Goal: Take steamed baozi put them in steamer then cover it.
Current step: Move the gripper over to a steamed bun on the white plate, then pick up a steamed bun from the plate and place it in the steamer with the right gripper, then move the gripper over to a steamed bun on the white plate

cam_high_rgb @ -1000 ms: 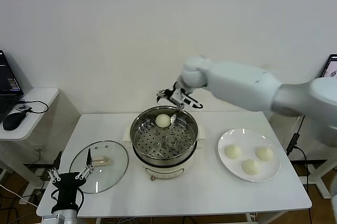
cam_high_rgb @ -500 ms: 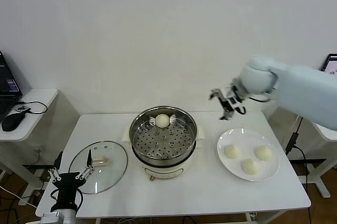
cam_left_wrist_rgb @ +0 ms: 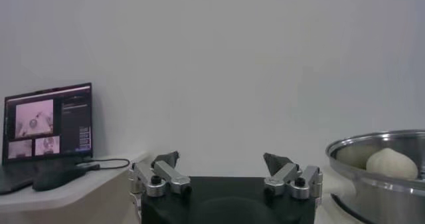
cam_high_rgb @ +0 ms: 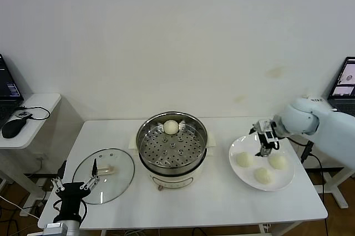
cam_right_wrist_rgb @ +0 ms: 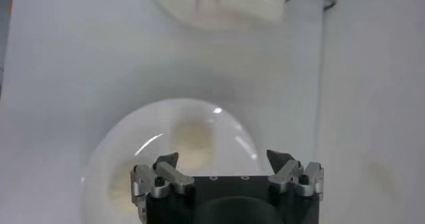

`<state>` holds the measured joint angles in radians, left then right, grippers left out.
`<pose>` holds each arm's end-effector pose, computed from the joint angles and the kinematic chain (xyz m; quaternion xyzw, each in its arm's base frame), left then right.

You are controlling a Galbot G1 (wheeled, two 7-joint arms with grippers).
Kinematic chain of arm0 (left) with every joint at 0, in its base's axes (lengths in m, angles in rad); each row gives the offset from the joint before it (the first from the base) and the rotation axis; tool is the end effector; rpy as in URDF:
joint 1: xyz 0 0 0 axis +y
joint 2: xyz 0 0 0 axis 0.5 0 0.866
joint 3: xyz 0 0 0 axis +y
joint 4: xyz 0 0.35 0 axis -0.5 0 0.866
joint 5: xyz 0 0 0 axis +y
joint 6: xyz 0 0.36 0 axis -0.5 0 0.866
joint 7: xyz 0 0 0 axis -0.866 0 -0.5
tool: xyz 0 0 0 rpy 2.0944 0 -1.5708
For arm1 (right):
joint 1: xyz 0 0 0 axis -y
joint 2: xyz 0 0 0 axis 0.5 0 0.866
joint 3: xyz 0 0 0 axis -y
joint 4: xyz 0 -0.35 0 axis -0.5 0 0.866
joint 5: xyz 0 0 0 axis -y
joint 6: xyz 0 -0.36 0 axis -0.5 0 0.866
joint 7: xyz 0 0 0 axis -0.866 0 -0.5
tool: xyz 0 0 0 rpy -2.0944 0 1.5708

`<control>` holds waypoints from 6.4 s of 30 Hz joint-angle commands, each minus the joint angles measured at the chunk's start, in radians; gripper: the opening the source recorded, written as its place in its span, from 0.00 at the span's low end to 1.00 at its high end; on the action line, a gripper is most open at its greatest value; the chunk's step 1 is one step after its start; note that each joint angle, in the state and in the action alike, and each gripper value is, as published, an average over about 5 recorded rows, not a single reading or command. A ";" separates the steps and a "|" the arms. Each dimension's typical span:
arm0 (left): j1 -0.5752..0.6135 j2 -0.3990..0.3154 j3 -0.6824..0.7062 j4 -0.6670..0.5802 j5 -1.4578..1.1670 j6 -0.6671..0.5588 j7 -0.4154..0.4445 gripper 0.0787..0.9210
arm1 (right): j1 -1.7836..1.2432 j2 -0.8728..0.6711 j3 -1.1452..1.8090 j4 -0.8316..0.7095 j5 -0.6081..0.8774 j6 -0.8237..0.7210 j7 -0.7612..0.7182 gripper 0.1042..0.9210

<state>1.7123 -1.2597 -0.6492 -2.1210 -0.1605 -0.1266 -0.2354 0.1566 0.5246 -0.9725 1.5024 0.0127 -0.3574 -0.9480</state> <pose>0.1518 0.0861 -0.2998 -0.0786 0.9936 0.0785 0.0226 0.4741 -0.1448 -0.1535 0.4523 -0.5773 0.5664 0.3759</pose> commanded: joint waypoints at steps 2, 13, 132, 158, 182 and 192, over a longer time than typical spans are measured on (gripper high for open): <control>0.000 -0.005 0.003 -0.006 0.004 0.007 0.001 0.88 | -0.214 0.077 0.143 -0.163 -0.105 0.015 -0.006 0.88; -0.001 -0.004 0.000 -0.002 0.005 0.006 0.004 0.88 | -0.246 0.217 0.189 -0.295 -0.135 0.058 0.010 0.88; -0.012 -0.011 -0.003 -0.025 0.007 0.001 0.000 0.88 | 0.540 0.362 -0.255 -0.009 0.281 -0.071 -0.203 0.88; 0.013 -0.012 0.010 -0.017 0.039 -0.008 -0.002 0.88 | -0.135 -0.151 0.114 0.112 -0.183 0.113 -0.209 0.88; 0.020 -0.017 0.000 -0.011 0.042 -0.011 -0.002 0.88 | -0.381 -0.013 0.304 -0.072 -0.276 0.119 -0.134 0.88; 0.026 -0.015 -0.009 -0.012 0.041 -0.013 -0.004 0.88 | -0.403 0.027 0.321 -0.090 -0.272 0.105 -0.124 0.87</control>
<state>1.7364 -1.2753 -0.6567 -2.1334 -0.1193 -0.1381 -0.2385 -0.2094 0.5277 -0.6783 1.4342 -0.2477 -0.2501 -1.0792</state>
